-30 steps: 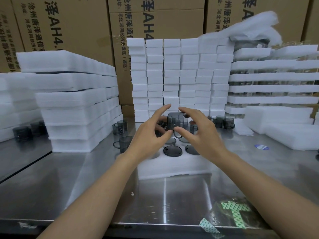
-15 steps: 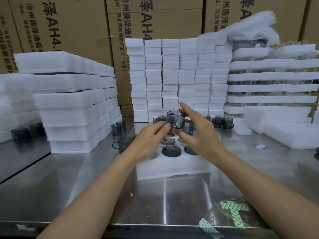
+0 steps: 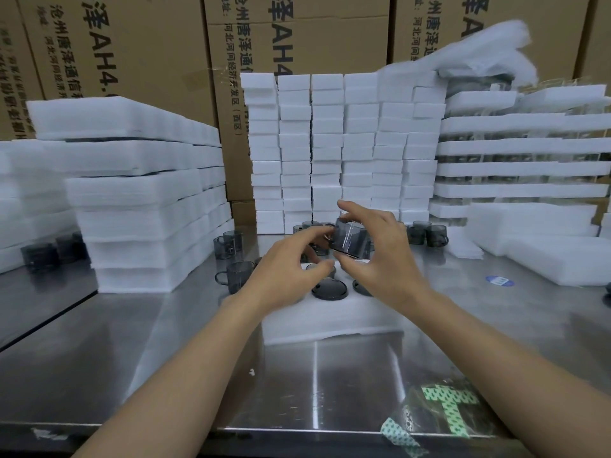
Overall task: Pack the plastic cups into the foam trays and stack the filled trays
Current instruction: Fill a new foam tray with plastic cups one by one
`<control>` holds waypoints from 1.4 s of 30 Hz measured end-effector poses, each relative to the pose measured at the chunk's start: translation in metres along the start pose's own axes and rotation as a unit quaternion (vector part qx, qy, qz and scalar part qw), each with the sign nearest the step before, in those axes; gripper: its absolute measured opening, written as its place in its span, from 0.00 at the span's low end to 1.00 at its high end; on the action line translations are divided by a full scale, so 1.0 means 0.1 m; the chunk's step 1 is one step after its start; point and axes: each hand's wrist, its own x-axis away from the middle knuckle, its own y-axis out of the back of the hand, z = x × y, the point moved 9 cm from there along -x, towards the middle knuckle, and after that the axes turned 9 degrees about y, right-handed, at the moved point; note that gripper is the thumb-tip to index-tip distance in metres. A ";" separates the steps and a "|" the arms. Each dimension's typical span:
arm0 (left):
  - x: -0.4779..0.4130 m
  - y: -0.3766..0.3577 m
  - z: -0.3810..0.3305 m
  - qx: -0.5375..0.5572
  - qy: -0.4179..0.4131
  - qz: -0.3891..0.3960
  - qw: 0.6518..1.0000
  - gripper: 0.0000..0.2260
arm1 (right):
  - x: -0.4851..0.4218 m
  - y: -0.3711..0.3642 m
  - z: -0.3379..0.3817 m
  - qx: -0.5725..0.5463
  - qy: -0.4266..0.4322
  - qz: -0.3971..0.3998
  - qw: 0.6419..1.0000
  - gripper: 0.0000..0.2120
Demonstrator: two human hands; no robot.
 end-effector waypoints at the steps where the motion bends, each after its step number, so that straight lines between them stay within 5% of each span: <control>1: 0.01 0.00 -0.01 0.005 0.000 0.005 1.000 0.24 | 0.00 0.00 0.02 -0.001 0.003 0.004 1.000 0.40; 11: 0.01 -0.02 -0.01 0.154 0.053 0.040 0.986 0.16 | -0.02 -0.10 0.14 0.003 0.015 0.042 0.999 0.37; 18: -0.03 0.00 0.12 0.253 0.147 0.071 0.953 0.22 | -0.02 -0.05 -0.01 0.025 0.007 0.018 1.000 0.30; 21: -0.03 0.06 0.16 0.261 0.157 0.042 0.952 0.13 | -0.01 -0.05 -0.01 0.031 0.008 0.011 0.999 0.27; 27: 0.01 0.04 0.07 0.225 0.127 0.050 0.965 0.20 | -0.01 -0.10 0.09 0.039 0.027 0.041 0.998 0.28; 33: -0.01 0.10 0.16 0.246 0.157 0.029 0.956 0.16 | 0.00 -0.15 0.00 0.036 -0.008 0.085 0.996 0.34; 39: -0.03 0.01 0.24 0.322 0.195 0.077 0.923 0.18 | 0.01 -0.14 -0.03 0.026 -0.017 0.083 0.996 0.30; 42: -0.04 0.07 0.28 0.289 0.201 0.030 0.935 0.13 | 0.00 -0.12 0.03 0.025 0.000 0.067 0.997 0.28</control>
